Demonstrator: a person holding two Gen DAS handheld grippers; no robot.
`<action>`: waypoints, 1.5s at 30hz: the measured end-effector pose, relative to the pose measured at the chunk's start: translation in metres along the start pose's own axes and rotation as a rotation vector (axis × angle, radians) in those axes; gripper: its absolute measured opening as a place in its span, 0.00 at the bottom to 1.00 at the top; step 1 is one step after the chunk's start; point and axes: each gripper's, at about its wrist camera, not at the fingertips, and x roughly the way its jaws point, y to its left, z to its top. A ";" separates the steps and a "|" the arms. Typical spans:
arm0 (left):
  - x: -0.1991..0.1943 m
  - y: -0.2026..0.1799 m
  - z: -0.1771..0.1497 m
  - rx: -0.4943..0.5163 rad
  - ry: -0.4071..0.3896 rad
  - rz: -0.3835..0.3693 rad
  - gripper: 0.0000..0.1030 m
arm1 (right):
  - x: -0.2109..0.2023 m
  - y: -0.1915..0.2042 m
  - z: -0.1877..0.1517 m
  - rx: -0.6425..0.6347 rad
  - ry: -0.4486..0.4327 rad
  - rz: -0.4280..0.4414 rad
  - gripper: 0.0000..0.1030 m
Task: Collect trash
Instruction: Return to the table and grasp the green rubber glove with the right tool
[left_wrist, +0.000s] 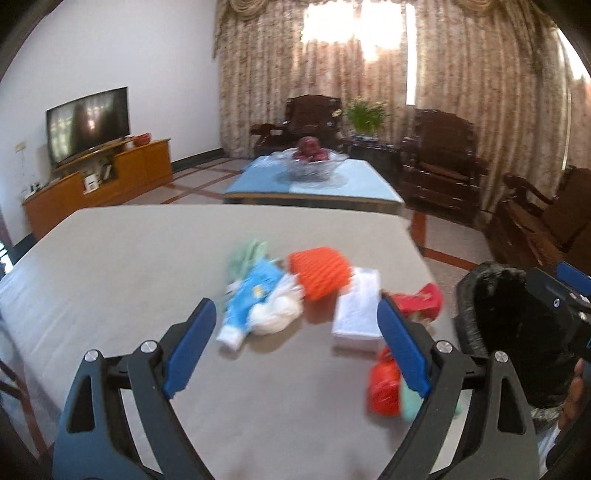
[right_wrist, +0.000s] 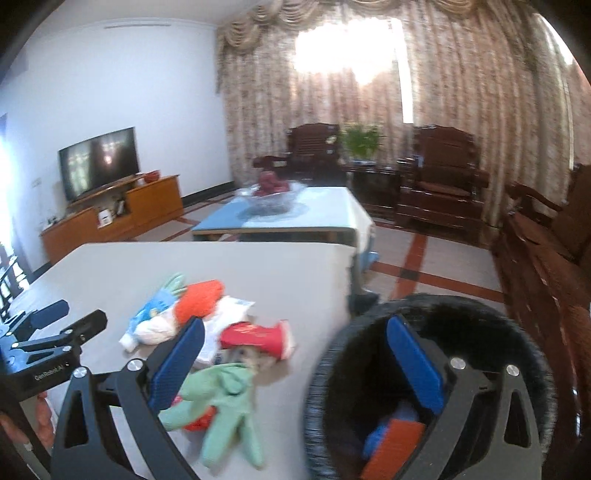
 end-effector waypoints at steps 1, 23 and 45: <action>0.001 0.008 -0.002 -0.007 0.005 0.014 0.84 | 0.005 0.009 -0.005 -0.012 0.007 0.014 0.94; 0.034 0.058 -0.042 -0.051 0.092 0.089 0.83 | 0.080 0.056 -0.067 -0.068 0.189 0.085 0.66; 0.041 0.033 -0.044 -0.025 0.114 0.032 0.83 | 0.082 0.044 -0.067 -0.094 0.261 0.147 0.03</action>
